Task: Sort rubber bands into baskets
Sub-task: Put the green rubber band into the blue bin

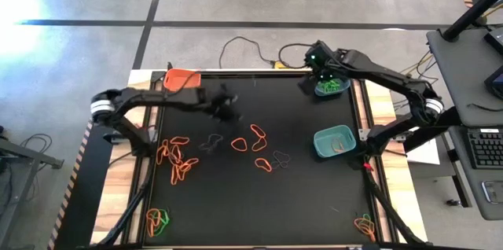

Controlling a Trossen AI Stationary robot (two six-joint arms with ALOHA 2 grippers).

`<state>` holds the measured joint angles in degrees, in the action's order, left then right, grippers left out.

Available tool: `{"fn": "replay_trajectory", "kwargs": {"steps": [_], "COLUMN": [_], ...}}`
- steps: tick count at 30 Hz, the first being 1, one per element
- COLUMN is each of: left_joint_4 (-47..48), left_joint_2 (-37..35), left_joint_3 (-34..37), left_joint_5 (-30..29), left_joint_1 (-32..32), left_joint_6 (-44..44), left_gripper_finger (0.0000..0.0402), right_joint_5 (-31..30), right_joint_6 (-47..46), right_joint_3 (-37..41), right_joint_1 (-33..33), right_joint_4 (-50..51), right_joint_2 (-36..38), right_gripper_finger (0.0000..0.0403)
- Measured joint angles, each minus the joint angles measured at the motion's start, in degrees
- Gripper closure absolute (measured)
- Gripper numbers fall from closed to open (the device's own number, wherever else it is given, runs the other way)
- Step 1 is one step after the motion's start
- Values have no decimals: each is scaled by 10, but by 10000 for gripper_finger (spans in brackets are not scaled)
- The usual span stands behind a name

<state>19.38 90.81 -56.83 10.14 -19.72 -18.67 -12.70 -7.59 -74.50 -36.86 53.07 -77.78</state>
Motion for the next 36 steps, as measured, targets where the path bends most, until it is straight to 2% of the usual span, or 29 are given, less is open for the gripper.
{"fn": "replay_trajectory", "kwargs": {"steps": [4,8,13,17,19,23,31,34,36], "left_joint_4": [-114,-197,-212,-213,-210,-232,-212,-203,-219], "left_joint_2": [78,154,238,276,274,260,253,211,156], "left_joint_3": [-48,-104,-181,-199,-195,-181,-172,-150,-113], "left_joint_5": [42,79,93,103,101,115,127,130,97], "left_joint_1": [-48,-63,-60,-58,-57,-57,-56,-55,-54], "left_joint_6": [-21,-47,-54,-82,-79,-60,-32,-15,-4], "left_gripper_finger": [402,401,401,399,391,364,279,252,243], "right_joint_5": [37,57,67,137,168,176,172,153,162], "right_joint_6": [-3,-26,-65,-52,-5,53,60,62,74], "right_joint_3": [5,21,72,127,152,199,235,240,242], "right_joint_1": [14,27,36,46,65,105,128,125,122], "right_joint_4": [2,-5,-76,-159,-194,-255,-368,-403,-424], "right_joint_2": [0,0,0,0,0,-7,-39,-68,-97], "right_gripper_finger": [184,184,184,184,184,184,184,184,184]}}
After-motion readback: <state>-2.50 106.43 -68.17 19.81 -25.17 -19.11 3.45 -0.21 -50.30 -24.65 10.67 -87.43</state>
